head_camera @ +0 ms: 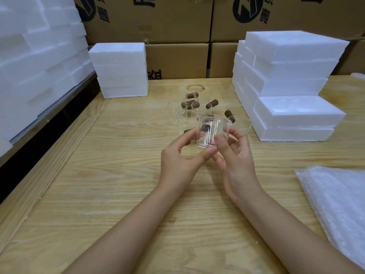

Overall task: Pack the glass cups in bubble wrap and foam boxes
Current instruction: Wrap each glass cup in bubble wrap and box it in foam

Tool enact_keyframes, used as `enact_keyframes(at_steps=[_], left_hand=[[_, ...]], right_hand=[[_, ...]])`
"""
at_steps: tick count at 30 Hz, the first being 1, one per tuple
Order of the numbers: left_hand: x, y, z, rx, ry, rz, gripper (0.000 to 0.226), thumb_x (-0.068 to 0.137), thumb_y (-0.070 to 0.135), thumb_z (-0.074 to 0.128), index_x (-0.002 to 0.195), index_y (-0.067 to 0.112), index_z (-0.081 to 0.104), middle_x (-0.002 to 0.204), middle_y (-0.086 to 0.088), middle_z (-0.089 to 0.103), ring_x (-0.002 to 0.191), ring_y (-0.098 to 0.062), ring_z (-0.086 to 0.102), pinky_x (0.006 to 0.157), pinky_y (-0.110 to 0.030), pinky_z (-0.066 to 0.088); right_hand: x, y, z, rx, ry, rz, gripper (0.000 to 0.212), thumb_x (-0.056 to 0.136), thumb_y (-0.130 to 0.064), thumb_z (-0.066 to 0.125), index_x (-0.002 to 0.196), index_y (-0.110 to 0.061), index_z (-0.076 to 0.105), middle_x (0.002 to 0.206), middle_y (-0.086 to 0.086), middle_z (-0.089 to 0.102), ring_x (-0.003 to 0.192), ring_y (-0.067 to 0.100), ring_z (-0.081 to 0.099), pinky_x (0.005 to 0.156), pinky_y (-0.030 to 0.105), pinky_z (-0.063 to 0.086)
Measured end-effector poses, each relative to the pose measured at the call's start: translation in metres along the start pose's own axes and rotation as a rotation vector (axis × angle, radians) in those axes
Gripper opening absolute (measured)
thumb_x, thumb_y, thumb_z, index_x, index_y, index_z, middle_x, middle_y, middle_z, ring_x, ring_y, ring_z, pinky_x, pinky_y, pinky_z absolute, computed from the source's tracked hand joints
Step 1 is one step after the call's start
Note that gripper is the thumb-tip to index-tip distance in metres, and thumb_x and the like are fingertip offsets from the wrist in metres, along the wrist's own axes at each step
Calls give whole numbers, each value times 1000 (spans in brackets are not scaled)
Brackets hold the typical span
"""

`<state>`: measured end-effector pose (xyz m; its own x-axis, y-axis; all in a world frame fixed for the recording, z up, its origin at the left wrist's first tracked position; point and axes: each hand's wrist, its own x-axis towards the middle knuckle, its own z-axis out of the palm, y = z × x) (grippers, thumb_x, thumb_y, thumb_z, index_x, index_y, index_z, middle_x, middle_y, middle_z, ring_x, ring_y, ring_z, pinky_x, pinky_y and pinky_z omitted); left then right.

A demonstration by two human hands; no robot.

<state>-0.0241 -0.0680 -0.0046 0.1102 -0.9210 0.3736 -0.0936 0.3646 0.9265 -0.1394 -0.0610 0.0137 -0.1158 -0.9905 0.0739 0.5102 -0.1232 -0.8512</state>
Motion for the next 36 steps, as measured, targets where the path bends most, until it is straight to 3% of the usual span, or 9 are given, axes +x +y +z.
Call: enact_keyframes(at_steps=[4, 7, 10, 14, 19, 24, 26, 32, 36], left_hand=[[3, -3, 2, -16, -13, 5, 55, 64, 41, 86, 111, 23, 64, 108, 4, 70, 107, -13, 64, 98, -30, 49], [5, -2, 3, -150, -55, -87, 37, 75, 50, 68, 103, 25, 65, 99, 8, 73, 101, -3, 65, 88, -20, 49], [5, -1, 3, -205, -142, -177, 54, 72, 74, 60, 96, 27, 71, 101, 11, 74, 107, -5, 64, 95, -20, 46], [5, 0, 3, -234, -190, -195, 17, 88, 39, 59, 93, 31, 74, 107, 10, 72, 115, -7, 61, 98, -23, 46], [4, 1, 2, -233, -152, -135, 22, 87, 20, 58, 107, 15, 65, 114, 2, 67, 100, 9, 62, 82, -9, 46], [5, 0, 1, -208, -118, -79, 21, 77, 29, 70, 97, 25, 68, 96, 18, 72, 101, 4, 64, 90, -18, 48], [4, -3, 2, -160, -102, -73, 32, 71, 36, 82, 99, 29, 67, 100, 14, 73, 106, -6, 65, 97, -31, 49], [2, -3, 5, -95, -67, -46, 45, 61, 39, 80, 101, 29, 64, 106, 6, 71, 109, -14, 64, 102, -39, 47], [5, -2, 3, -298, -83, -107, 41, 74, 31, 70, 109, 11, 61, 111, -2, 68, 111, -16, 63, 91, -24, 51]], right_hand=[[1, 0, -1, 109, -15, 40, 49, 64, -25, 72, 108, -15, 51, 111, 14, 55, 92, 19, 62, 82, 29, 55], [3, -1, -3, 236, -59, 89, 37, 75, -21, 65, 108, -12, 51, 105, 12, 62, 101, 28, 59, 88, 34, 55], [4, -1, -4, 305, -82, 145, 37, 77, -24, 64, 109, -10, 53, 94, 6, 65, 99, 28, 62, 84, 35, 57], [5, 1, -3, 308, -80, 206, 44, 76, -30, 64, 114, -6, 59, 107, 18, 61, 96, 23, 66, 80, 32, 57], [7, 2, -4, 278, -61, 234, 41, 75, -33, 63, 106, -8, 65, 110, 17, 59, 93, 21, 67, 78, 30, 57], [6, 1, -4, 189, -50, 177, 81, 65, -48, 75, 132, -12, 49, 129, 21, 56, 118, 32, 58, 95, 43, 52], [6, 0, -4, 209, -55, 134, 98, 45, -49, 88, 128, -15, 47, 104, 7, 66, 99, 22, 67, 86, 38, 56], [6, 0, -6, 203, -58, 132, 57, 68, -22, 72, 120, -17, 49, 108, 13, 59, 93, 22, 63, 81, 34, 56], [9, -2, -8, 225, -116, 149, 28, 78, -28, 65, 103, -17, 68, 96, 4, 70, 93, 22, 66, 77, 35, 57]])
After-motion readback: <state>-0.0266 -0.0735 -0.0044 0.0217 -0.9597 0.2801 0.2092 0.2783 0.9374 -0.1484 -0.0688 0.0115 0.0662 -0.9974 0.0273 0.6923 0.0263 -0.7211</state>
